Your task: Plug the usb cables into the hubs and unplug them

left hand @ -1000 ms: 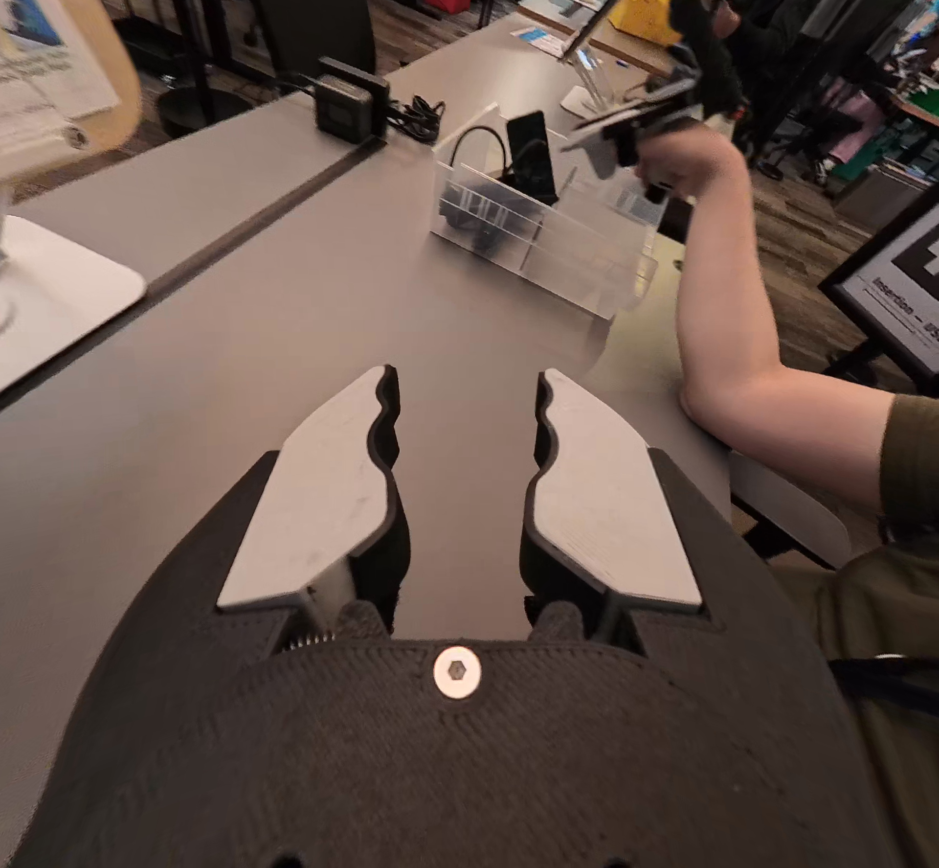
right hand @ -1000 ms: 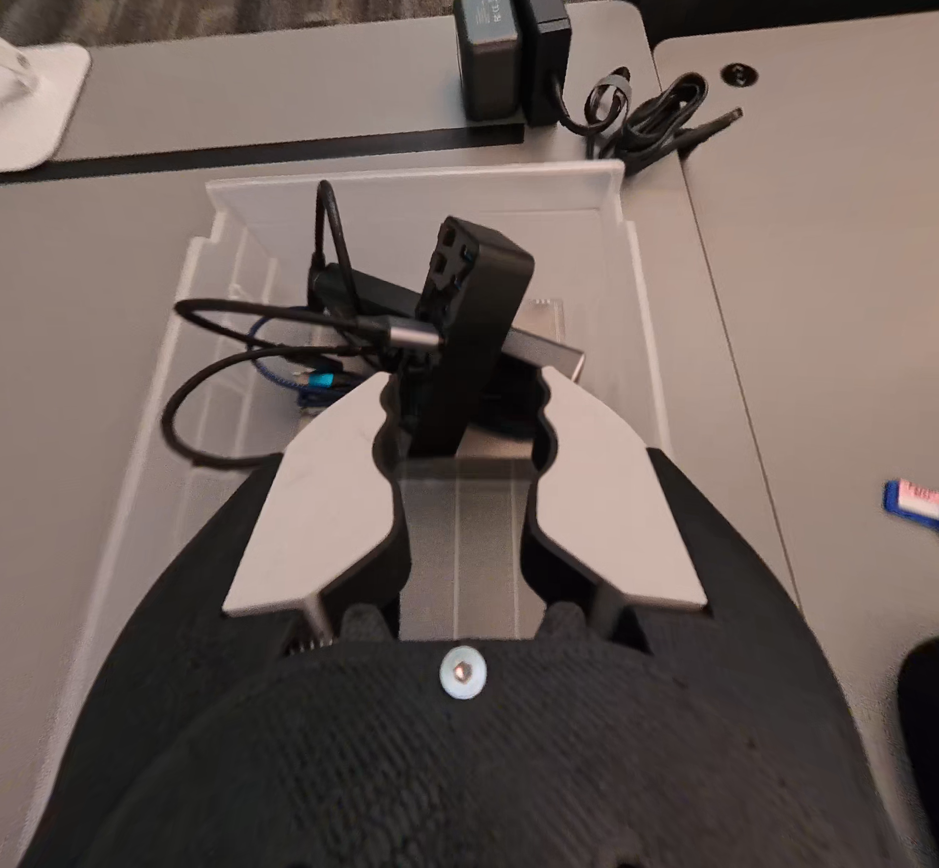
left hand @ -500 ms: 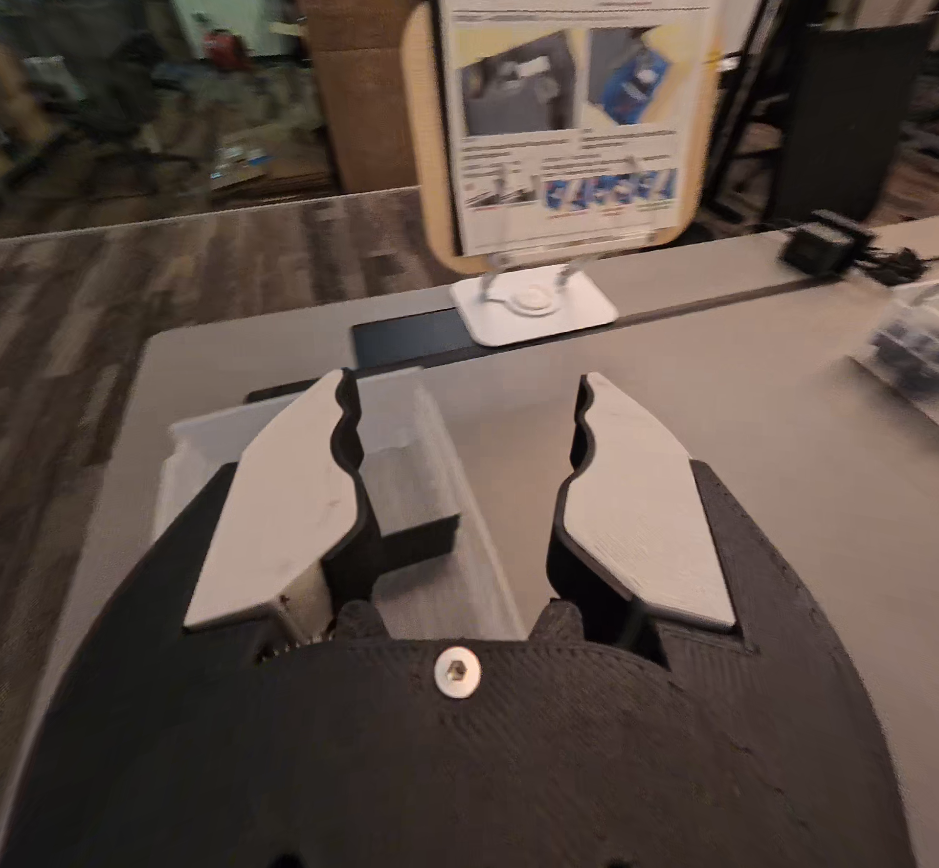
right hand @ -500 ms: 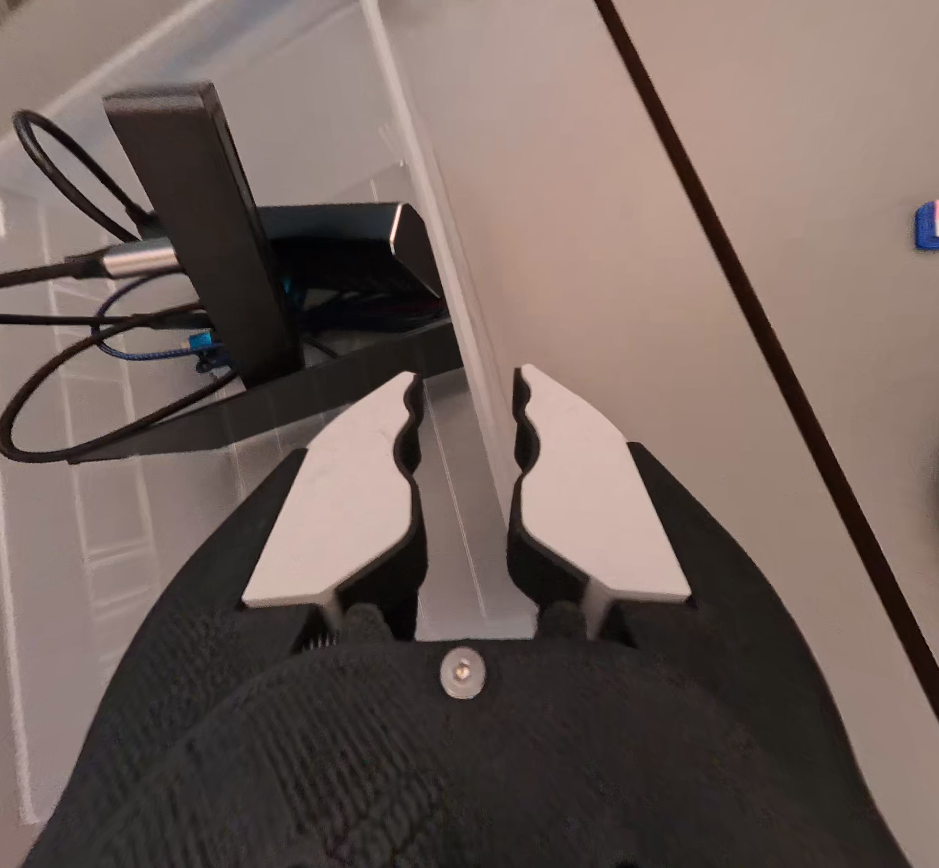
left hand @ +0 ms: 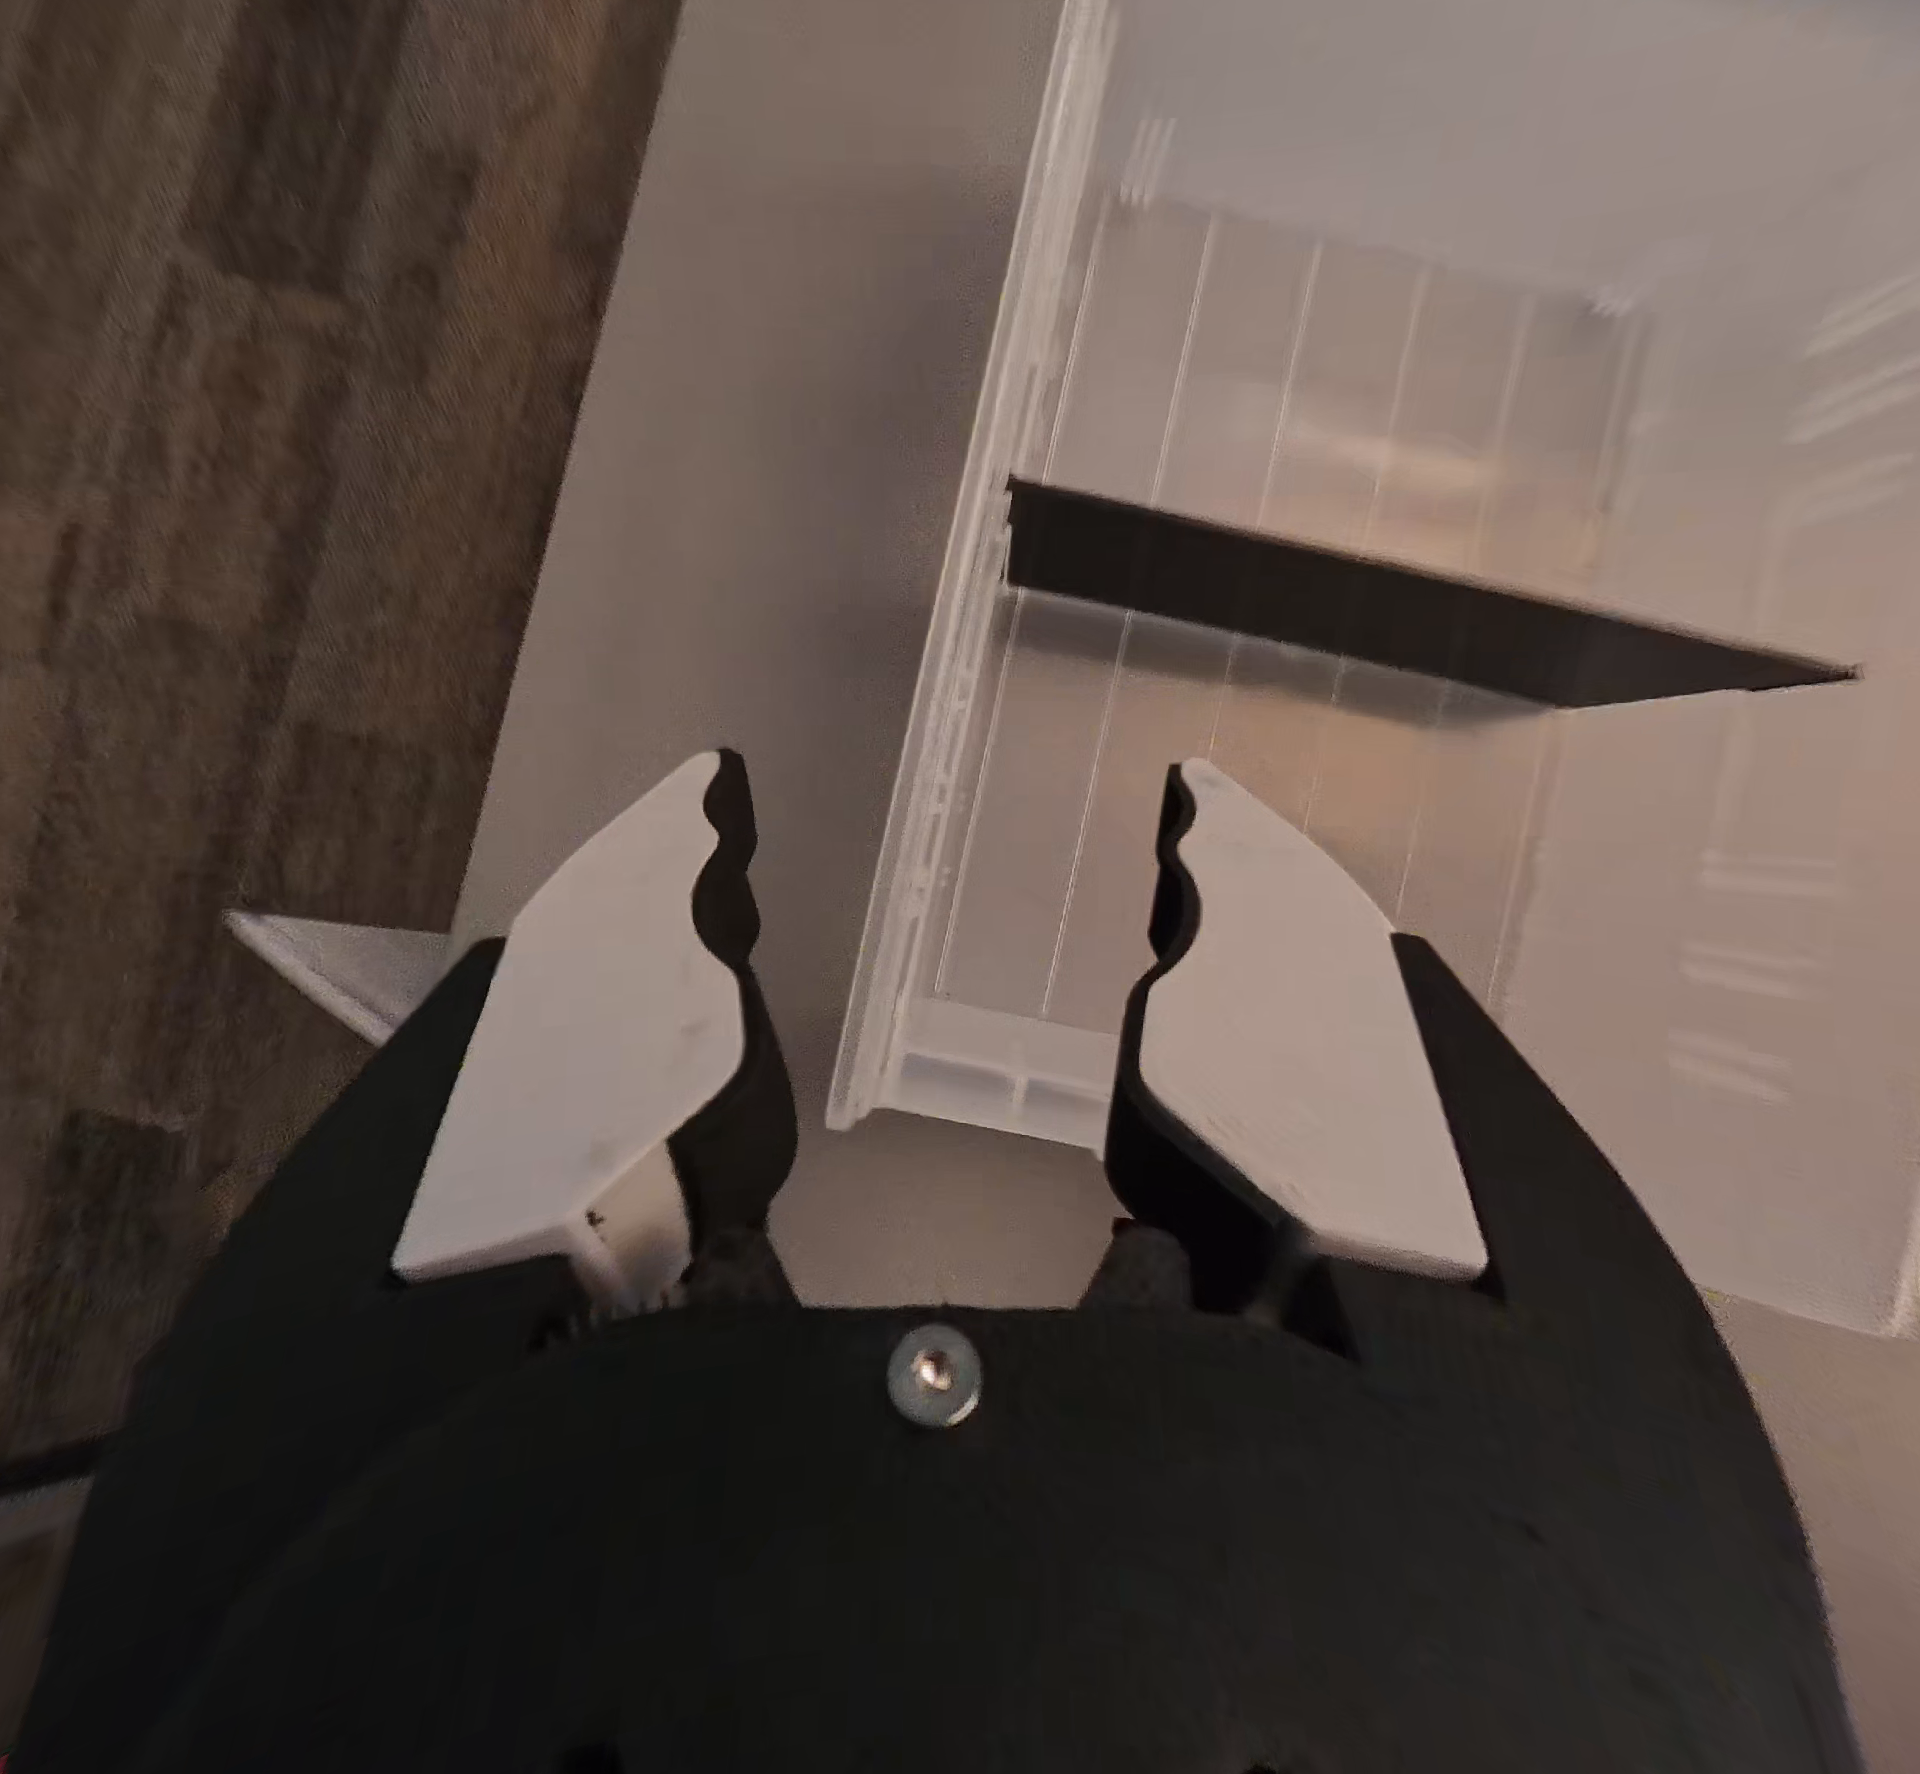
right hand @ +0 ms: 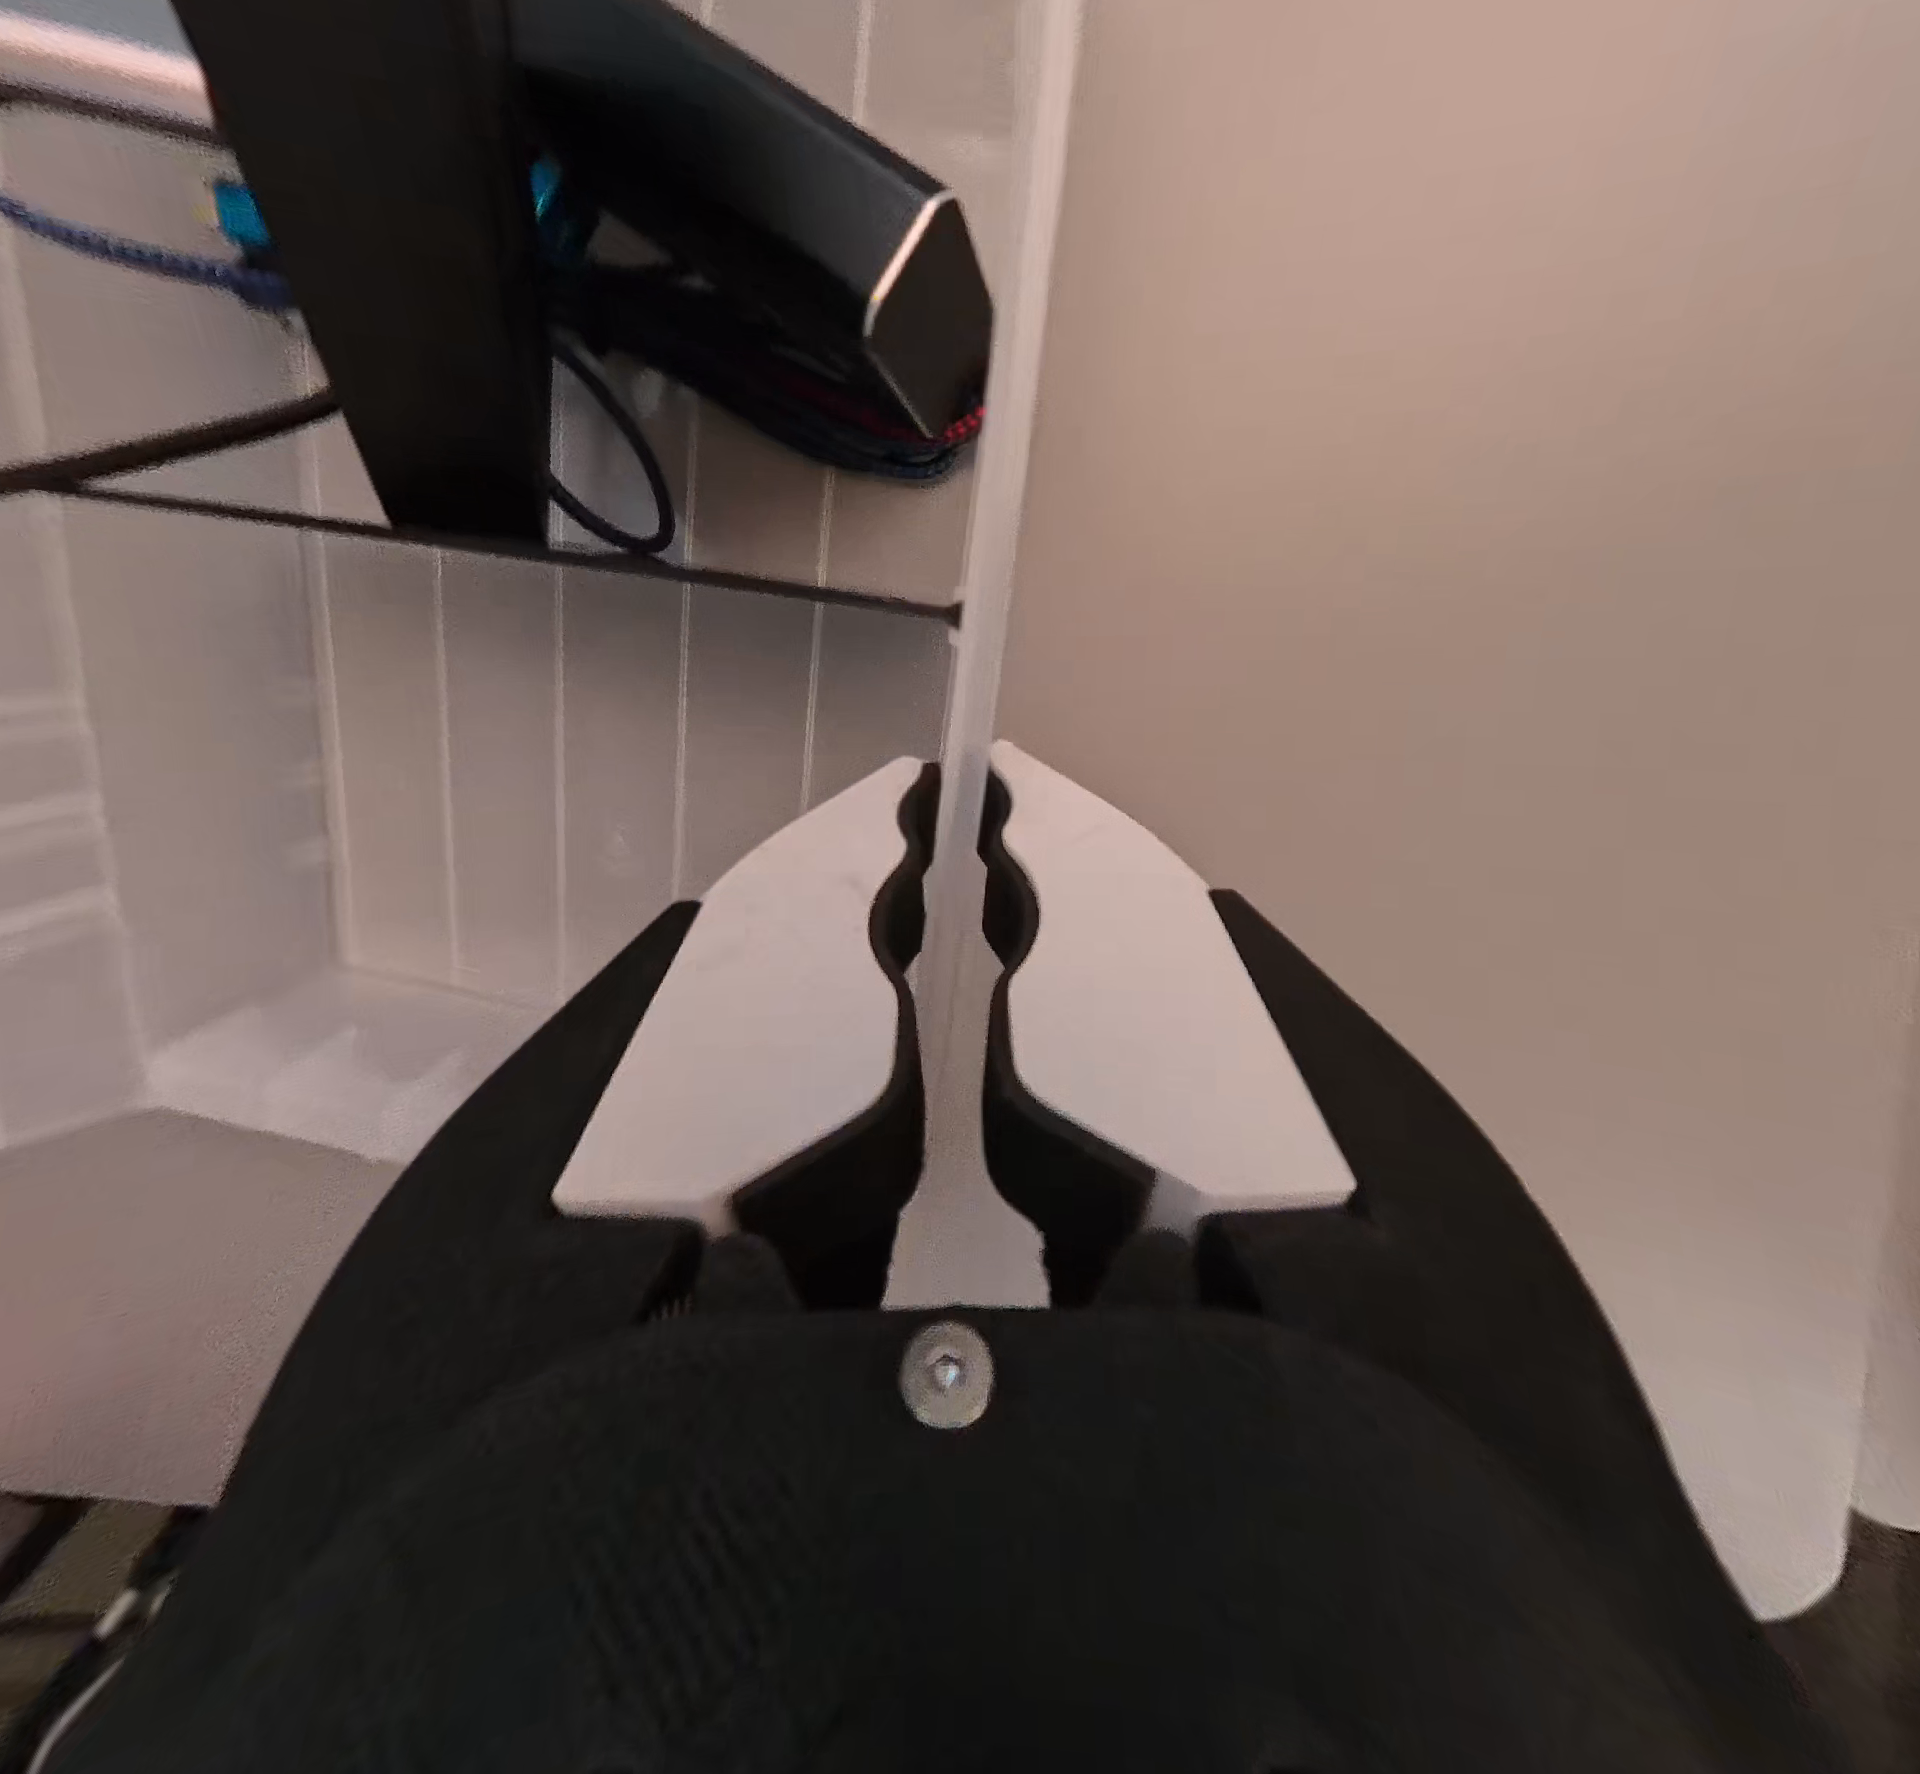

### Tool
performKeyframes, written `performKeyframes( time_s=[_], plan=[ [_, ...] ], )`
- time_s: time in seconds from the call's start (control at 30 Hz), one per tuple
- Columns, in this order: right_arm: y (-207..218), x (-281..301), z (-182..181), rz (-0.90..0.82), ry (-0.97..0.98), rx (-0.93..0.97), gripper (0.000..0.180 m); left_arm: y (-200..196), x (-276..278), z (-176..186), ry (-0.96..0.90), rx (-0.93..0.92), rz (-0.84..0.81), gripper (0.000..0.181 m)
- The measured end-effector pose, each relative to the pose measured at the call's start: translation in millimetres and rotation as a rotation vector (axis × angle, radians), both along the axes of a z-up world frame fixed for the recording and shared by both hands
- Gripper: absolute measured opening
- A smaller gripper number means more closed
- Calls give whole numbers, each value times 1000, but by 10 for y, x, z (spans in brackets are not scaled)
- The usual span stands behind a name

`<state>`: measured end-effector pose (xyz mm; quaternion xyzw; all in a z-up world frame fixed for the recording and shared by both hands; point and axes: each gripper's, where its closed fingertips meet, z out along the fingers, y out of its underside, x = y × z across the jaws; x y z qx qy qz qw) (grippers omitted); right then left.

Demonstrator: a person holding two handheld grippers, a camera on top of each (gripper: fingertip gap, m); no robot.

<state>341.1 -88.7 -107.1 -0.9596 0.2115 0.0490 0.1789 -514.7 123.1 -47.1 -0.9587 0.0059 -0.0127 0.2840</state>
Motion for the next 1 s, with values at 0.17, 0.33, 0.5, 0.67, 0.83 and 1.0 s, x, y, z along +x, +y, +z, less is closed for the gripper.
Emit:
performKeyframes(
  time_s=[0.17, 0.33, 0.5, 0.67, 0.83, 1.0],
  plan=[
    [124, -274, -1, 108, -8, -67, 8, -49, -25, -359, -57, -151, -17, 62],
    [169, -485, -1, 211, 4, -93, 8, -127, 78, -538, -89, -263, -73, 25],
    [235, -748, 3, 302, 35, -127, 7, -201, 366, -569, -21, -327, -246, 4],
    [357, -1027, 6, 351, 73, -168, 8, -236, 803, -585, 122, -407, -391, 10],
    [453, -1237, -12, 413, 9, -247, 6, -292, 1286, -596, 137, -445, -499, 12],
    [575, -1516, -31, 439, -21, -301, 6, -439, 1564, -613, 249, -494, -611, 17]
  ],
)
